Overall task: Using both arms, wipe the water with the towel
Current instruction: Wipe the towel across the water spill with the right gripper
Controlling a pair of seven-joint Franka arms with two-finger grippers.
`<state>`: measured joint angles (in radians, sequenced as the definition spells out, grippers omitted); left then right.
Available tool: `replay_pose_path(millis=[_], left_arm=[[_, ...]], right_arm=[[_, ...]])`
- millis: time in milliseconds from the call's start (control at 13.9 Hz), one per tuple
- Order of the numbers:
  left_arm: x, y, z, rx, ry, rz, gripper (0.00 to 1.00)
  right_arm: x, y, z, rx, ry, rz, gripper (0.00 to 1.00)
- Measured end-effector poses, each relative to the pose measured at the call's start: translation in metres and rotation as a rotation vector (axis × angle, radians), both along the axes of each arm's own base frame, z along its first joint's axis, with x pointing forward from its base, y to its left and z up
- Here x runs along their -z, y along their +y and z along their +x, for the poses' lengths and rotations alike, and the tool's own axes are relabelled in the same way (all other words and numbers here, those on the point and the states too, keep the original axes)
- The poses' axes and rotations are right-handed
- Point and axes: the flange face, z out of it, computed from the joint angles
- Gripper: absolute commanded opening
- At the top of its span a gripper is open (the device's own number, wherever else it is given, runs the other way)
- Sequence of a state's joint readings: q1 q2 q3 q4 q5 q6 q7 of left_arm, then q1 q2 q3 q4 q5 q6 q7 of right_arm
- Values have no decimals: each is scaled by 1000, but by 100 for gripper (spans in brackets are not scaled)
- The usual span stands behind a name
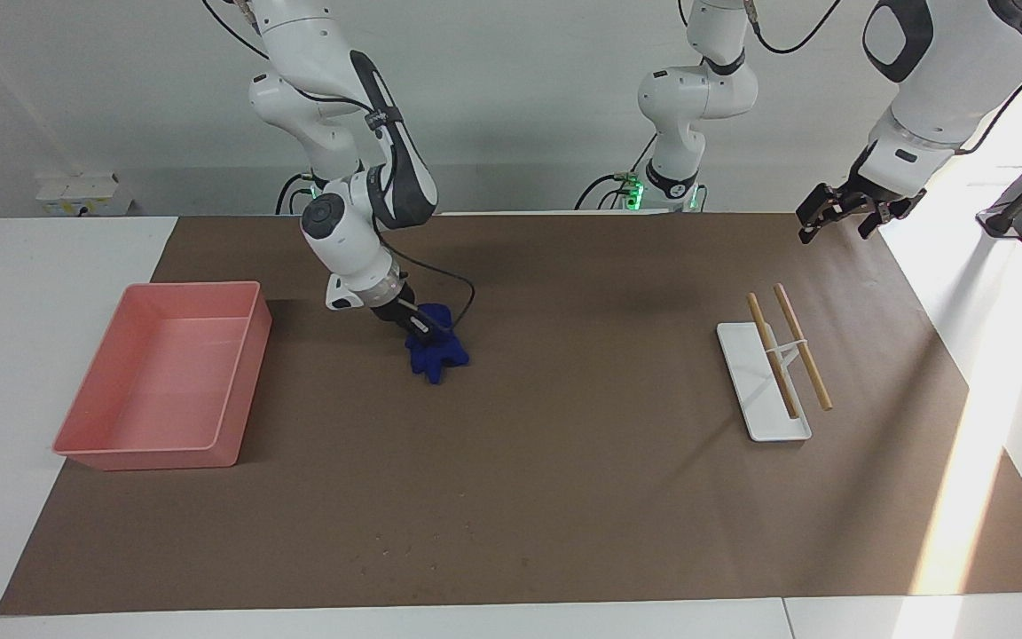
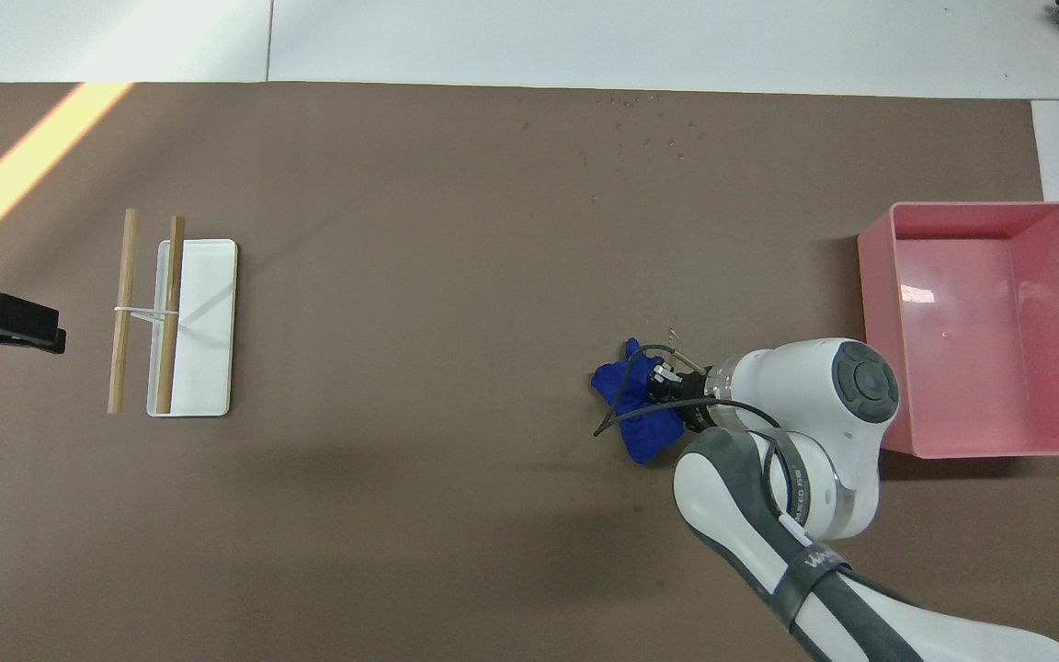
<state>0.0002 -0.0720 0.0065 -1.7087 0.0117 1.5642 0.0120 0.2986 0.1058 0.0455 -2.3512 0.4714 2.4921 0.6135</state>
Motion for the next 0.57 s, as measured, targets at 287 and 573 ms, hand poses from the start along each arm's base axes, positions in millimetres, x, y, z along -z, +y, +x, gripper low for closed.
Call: replay_pose_path(millis=[287,573], left_arm=[[-1,-1,0,2,-3,0,100],[-3,-1,-1,3,-6,0,100]], right_arm=[[2,-54,10,-76,-28,7,0],[1,-91,19,-41,-45,5,0]])
